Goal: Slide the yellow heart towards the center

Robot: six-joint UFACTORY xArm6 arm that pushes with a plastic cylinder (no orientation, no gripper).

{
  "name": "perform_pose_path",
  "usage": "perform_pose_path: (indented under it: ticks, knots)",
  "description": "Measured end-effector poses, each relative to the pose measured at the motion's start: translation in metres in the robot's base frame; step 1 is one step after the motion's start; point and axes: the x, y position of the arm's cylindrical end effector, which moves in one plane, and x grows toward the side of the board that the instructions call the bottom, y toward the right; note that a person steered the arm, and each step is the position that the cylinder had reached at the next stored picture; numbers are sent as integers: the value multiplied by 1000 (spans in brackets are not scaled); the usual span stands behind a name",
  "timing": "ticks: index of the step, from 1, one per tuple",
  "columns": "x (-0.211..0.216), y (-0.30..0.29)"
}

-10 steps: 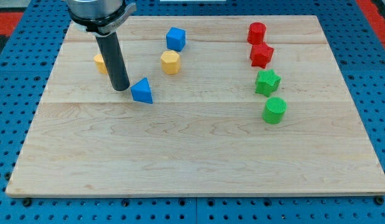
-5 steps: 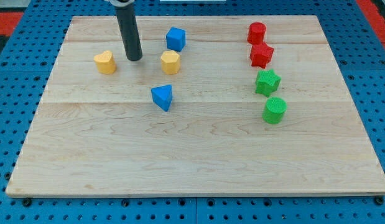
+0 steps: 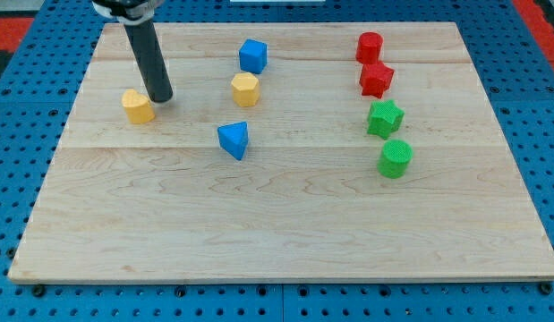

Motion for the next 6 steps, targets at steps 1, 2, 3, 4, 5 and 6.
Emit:
perform_pose_path:
  ticks: [1,2,3,4,5,6]
  knots:
    - [-12,-34]
    - [-1,-55]
    - [21,-53]
    - [41,-43]
    - [43,3]
    - [43,49]
